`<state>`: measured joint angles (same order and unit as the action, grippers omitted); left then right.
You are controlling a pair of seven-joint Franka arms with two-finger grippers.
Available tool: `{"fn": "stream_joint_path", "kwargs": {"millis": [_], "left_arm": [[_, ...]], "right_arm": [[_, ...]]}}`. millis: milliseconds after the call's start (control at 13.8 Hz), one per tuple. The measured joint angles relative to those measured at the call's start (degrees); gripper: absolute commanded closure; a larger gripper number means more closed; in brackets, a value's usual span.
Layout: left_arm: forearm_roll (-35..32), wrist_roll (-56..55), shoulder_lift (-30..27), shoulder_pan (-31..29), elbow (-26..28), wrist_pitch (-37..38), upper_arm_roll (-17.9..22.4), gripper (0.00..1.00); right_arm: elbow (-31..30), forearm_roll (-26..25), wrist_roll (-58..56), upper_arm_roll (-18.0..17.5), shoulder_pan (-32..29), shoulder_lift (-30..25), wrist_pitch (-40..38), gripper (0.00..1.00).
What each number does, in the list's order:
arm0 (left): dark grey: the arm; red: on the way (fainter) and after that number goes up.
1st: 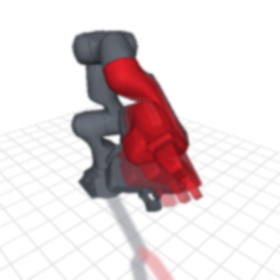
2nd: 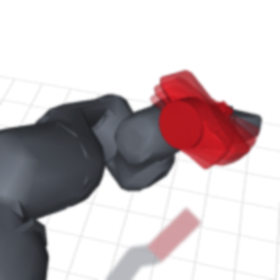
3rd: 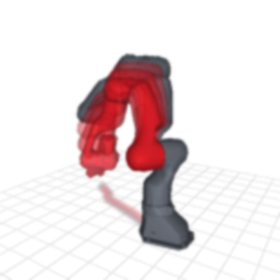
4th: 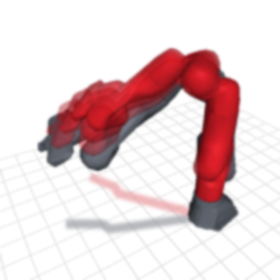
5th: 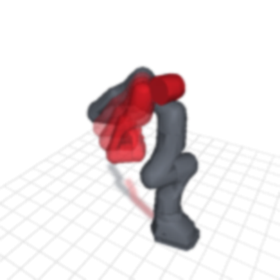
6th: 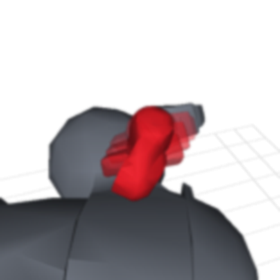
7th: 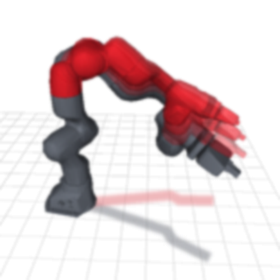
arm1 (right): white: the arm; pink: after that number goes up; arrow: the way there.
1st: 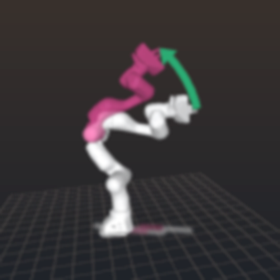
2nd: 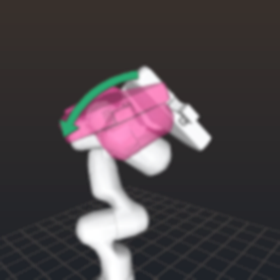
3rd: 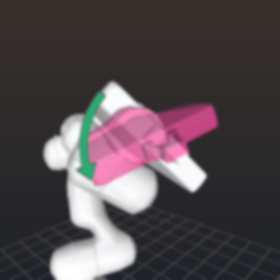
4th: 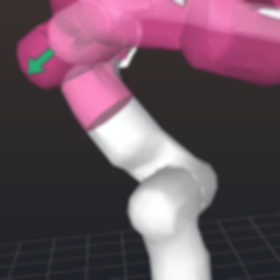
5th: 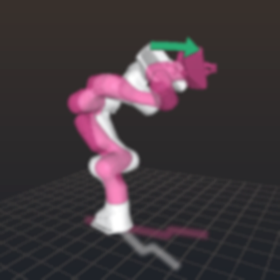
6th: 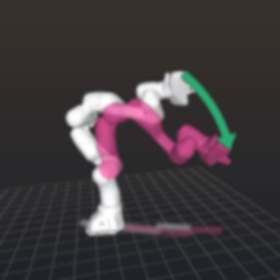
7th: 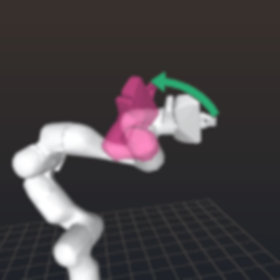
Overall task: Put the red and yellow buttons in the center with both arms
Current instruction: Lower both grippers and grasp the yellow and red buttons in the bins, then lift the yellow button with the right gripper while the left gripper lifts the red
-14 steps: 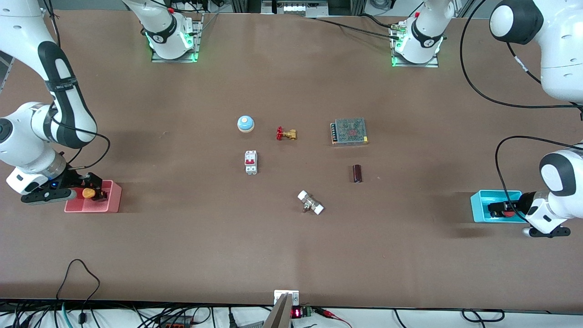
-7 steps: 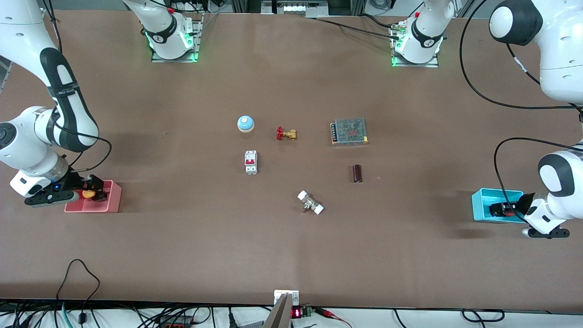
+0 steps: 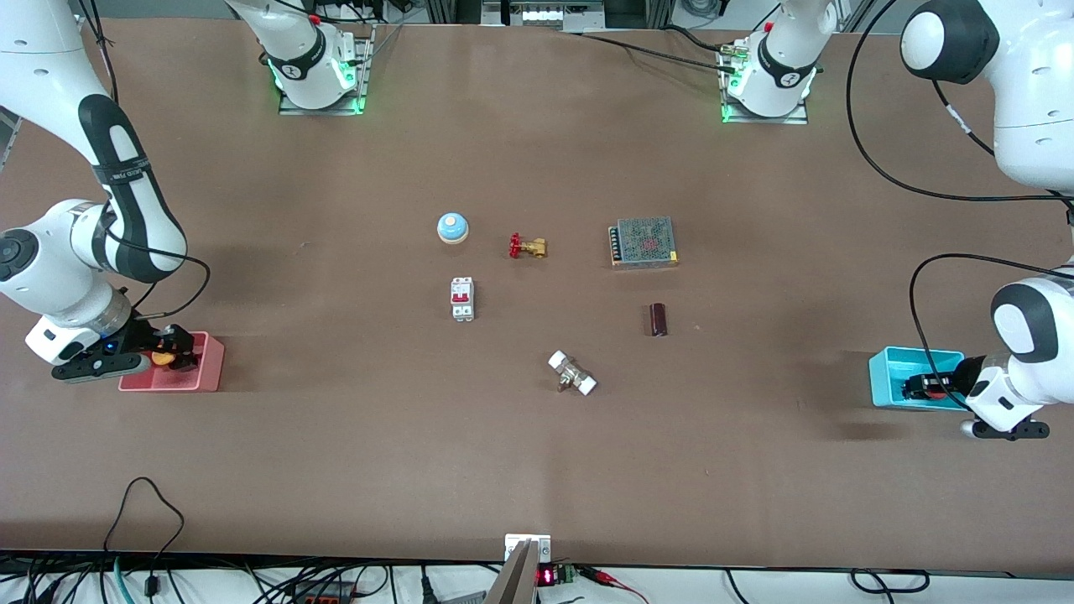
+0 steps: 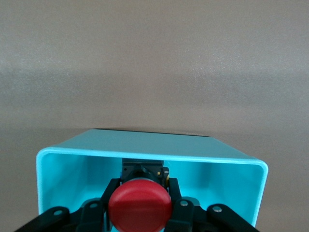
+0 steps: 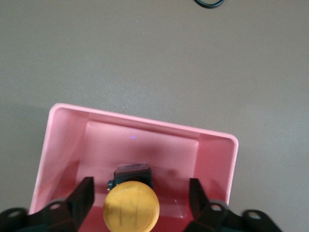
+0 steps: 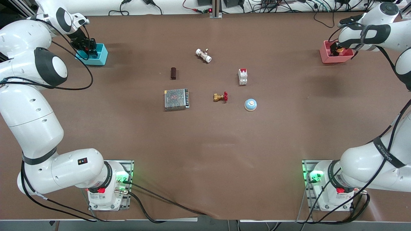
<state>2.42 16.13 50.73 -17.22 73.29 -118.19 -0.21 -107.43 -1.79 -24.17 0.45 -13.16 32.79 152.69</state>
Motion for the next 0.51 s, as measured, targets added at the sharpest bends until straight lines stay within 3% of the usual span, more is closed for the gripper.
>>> {"fn": "stream_joint_path", "kwargs": {"millis": [217,507], "left_arm": [[0.00,0.00,-0.08,-0.09,-0.94,0.00,0.02,0.60],[0.00,0.00,-2.08,-0.30,-1.95,2.57,0.05,0.62]], "right_arm": [[0.03,0.02,-0.04,-0.09,0.00,0.28,0.11,0.61],[0.13,0.06,-0.06,-0.46,-0.03,0.50,0.23,0.68]]}}
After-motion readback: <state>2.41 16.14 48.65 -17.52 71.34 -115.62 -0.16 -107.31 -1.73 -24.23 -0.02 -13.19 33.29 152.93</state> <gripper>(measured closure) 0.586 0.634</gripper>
